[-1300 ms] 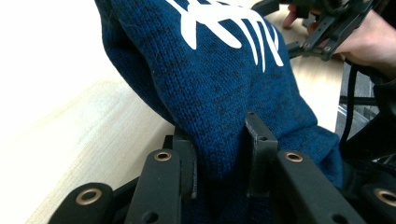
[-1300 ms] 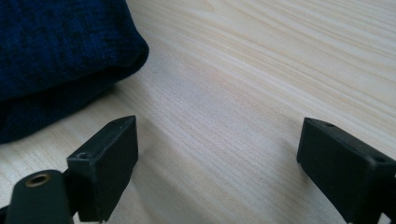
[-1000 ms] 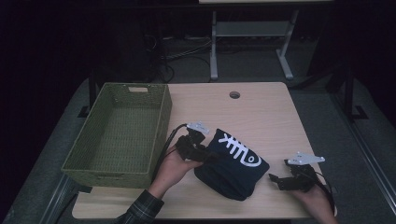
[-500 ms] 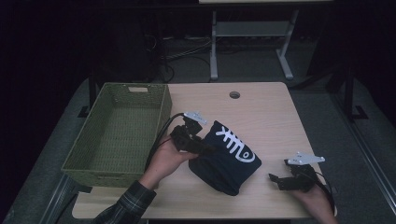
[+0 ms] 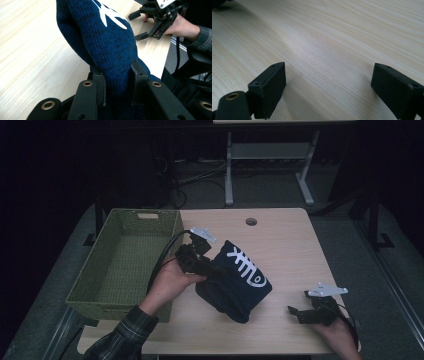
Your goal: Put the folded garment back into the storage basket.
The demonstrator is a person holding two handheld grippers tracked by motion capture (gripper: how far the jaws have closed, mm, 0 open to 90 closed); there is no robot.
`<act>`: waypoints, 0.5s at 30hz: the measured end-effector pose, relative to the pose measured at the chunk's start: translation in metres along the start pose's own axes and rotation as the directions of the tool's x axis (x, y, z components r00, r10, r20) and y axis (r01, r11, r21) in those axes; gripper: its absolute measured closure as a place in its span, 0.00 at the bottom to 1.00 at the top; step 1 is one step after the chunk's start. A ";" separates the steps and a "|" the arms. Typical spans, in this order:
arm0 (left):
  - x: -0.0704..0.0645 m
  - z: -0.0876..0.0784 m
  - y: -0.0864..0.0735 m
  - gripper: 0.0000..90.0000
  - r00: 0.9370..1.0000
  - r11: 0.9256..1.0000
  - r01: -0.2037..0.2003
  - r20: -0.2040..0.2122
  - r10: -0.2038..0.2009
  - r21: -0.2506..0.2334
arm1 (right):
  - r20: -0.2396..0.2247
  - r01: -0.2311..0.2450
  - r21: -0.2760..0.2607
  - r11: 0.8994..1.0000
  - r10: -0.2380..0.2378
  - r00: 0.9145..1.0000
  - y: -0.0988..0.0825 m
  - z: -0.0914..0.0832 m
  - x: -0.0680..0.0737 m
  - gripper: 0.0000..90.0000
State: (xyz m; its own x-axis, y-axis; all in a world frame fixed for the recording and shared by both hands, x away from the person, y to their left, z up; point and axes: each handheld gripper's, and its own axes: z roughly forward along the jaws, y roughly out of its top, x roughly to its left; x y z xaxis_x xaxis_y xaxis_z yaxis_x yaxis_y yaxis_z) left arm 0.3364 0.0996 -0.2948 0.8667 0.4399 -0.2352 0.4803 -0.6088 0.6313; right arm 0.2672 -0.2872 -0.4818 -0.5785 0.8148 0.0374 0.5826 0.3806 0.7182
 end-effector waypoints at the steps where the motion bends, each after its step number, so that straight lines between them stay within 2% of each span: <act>1: 0.001 -0.002 0.000 0.80 1.000 1.000 0.003 0.004 -0.003 -0.002 | 0.000 0.000 0.000 1.000 0.000 1.000 0.000 0.000 0.000 0.14; 15: 0.007 -0.044 0.009 0.80 1.000 1.000 0.007 -0.030 -0.008 -0.008 | 0.001 -0.002 0.000 1.000 0.002 1.000 0.000 0.000 0.000 0.14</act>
State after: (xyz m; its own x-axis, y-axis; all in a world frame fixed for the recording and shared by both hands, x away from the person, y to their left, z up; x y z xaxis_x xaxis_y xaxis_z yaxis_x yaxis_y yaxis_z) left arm 0.3410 0.1261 -0.2583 0.8586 0.4641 -0.2179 0.4857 -0.6002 0.6355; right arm 0.2672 -0.2872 -0.4818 -0.5772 0.8157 0.0382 0.5837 0.3794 0.7179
